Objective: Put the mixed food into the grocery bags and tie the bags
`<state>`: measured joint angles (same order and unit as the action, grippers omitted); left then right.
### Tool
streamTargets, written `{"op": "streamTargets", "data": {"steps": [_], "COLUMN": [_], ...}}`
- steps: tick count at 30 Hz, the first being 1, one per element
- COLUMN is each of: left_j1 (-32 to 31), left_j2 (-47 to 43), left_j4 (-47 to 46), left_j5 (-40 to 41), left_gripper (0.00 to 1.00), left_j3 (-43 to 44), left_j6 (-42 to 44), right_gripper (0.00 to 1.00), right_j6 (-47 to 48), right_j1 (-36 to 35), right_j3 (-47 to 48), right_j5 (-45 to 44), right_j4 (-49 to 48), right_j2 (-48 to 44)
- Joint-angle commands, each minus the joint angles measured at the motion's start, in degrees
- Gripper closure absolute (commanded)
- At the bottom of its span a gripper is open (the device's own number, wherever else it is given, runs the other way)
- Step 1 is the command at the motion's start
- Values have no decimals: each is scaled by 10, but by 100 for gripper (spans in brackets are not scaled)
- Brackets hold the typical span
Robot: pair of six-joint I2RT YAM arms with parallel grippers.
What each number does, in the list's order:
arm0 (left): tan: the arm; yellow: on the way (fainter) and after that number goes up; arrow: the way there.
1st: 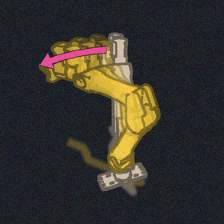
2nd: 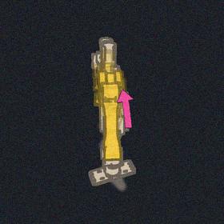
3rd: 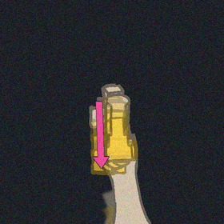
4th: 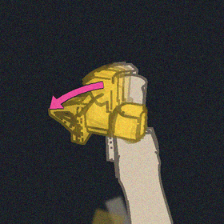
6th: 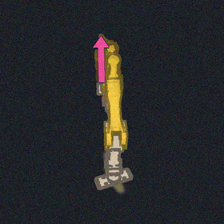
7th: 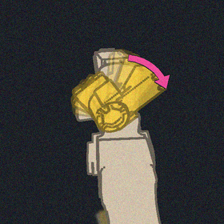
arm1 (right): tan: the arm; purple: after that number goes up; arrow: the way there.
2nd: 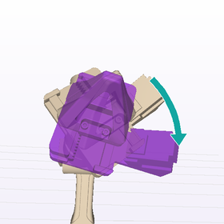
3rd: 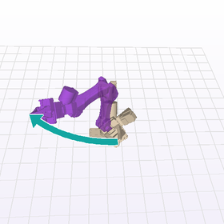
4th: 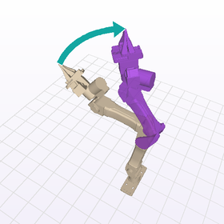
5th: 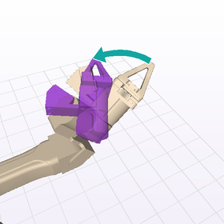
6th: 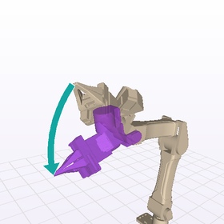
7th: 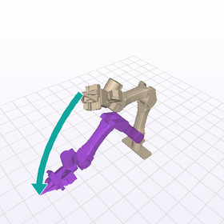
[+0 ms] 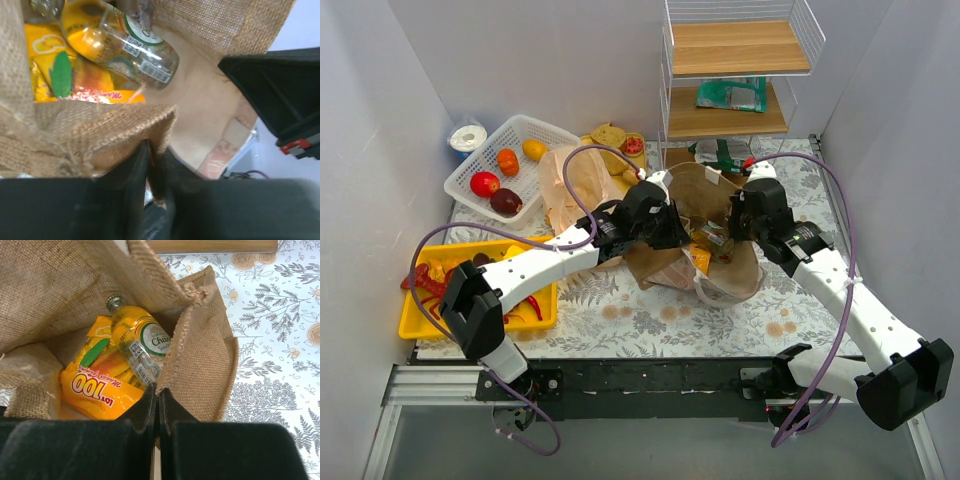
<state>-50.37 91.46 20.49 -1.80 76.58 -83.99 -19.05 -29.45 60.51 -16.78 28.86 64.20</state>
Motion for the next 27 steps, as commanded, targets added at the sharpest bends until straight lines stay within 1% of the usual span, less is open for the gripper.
{"op": "streamTargets", "data": {"steps": [1, 2, 3, 5, 6, 7, 8, 9, 10, 11, 13, 16, 17, 18, 19, 20, 23, 25, 27], "left_j1": [3, 4, 8, 21, 39, 50, 63, 87, 98, 106, 124, 128, 129, 129, 129, 129, 127, 121, 106], "left_j2": [-24, -47, -58, -82, -109, -123, -133, -153, -159, -160, -154, -134, -127, -115, -90, -75, -31, -10, 22], "left_j4": [12, 15, 17, 31, 32, 30, 19, 15, 11, 10, 15, 4, 2, 2, 2, 0, -29, -40, -39], "left_j5": [-12, -15, -20, -44, -52, -72, -90, -105, -117, -139, -159, -184, -193, -200, -210, -218, -250, -248, -240], "left_gripper": [100, 100, 100, 100, 100, 100, 100, 100, 100, 100, 100, 100, 100, 100, 100, 100, 100, 100, 100], "left_j3": [15, 19, 28, 60, 69, 79, 81, 82, 84, 86, 87, 74, 68, 67, 69, 71, 74, 87, 103], "left_j6": [41, 46, 58, 62, 62, 60, 59, 56, 52, 52, 53, 56, 58, 59, 62, 66, 81, 102, 120], "right_gripper": [99, 99, 99, 99, 99, 99, 99, 99, 99, 99, 99, 99, 99, 99, 99, 99, 99, 99, 99], "right_j6": [33, 44, 58, 101, 112, 139, 150, 162, 173, 189, 206, 219, 222, 224, 224, 223, 234, 239, 241], "right_j1": [-9, -9, -9, -9, -9, -9, -8, -8, -8, -7, -5, 9, 32, 50, 74, 124, 196, 241, 266], "right_j3": [53, 72, 118, 171, 204, 261, 294, 318, 353, 363, 370, 330, 287, 269, 252, 219, 173, 167, 173], "right_j5": [-11, -24, -36, -85, -108, -149, -170, -186, -212, -223, -245, -264, -264, -259, -232, -221, -209, -191, -177], "right_j4": [7, 19, 29, 65, 79, 103, 114, 119, 123, 123, 120, 102, 90, 65, 55, 44, -3, -21, -26], "right_j2": [-10, -10, -10, -7, -5, 3, 7, 11, 18, 21, 25, 19, 15, 12, 8, 7, 3, 9, 23]}}
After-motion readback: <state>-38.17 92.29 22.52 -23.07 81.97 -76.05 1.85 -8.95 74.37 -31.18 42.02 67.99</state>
